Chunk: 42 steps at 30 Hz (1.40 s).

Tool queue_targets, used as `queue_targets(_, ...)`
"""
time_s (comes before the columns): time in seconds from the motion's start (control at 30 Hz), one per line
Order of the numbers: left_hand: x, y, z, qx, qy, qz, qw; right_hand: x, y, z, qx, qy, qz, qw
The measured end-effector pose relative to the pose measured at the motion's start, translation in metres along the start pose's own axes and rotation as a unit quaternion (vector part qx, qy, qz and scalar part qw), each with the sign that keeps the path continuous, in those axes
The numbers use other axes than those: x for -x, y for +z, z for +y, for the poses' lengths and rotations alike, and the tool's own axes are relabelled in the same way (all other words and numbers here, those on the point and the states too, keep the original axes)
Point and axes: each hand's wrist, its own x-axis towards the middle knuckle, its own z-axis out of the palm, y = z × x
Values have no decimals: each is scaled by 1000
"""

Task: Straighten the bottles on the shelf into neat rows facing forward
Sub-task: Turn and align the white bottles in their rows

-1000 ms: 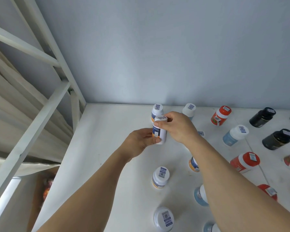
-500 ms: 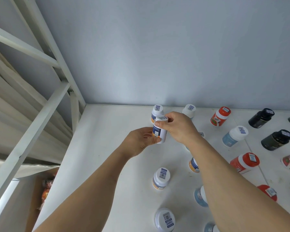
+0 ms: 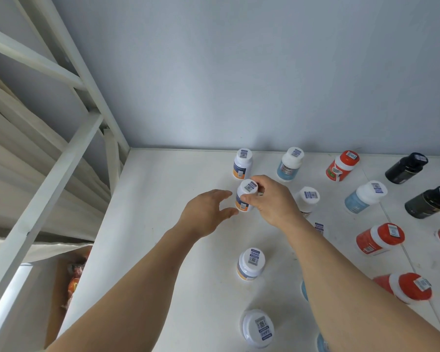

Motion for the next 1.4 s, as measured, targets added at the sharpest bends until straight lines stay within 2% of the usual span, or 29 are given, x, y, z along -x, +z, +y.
queue_targets(0.13, -3, -3, -1, 9, 3, 8, 1000, -2, -5, -6, 14, 1, -19, 1000)
queue_targets(0.23, -10, -9, -3, 24, 1, 14, 1000, -5, -14, -19, -21, 2, -41, 999)
queue_targets(0.33, -17, -16, -3, 47, -9, 25, 999, -19, -28, -32, -41, -15, 8, 999)
queue_targets(0.43, -24, -21, -2, 61, -33, 31, 997, -46, -36, -39, 16, -24, 29, 999)
queue_targets(0.63, -40, -24, 0, 71, -86, 32, 993, -90, -25, -41, 123, -39, -76, 989)
queue_targets(0.77, -52, -20, -1, 111, -108, 36, 987, -103, -16, -32, 158, -38, -84, 983)
queue_targets(1.0, -73, -22, 6, 202, -118, 1, 972, -104, -29, -46, 86, -75, -54, 992)
queue_targets(1.17, -81, -30, 13, 262, -77, -12, 962, -101, -44, -59, 99, -95, -71, 988)
queue_targets(1.4, -78, -46, 17, 334, -52, -87, 937, -92, -51, -68, 119, -74, -35, 990)
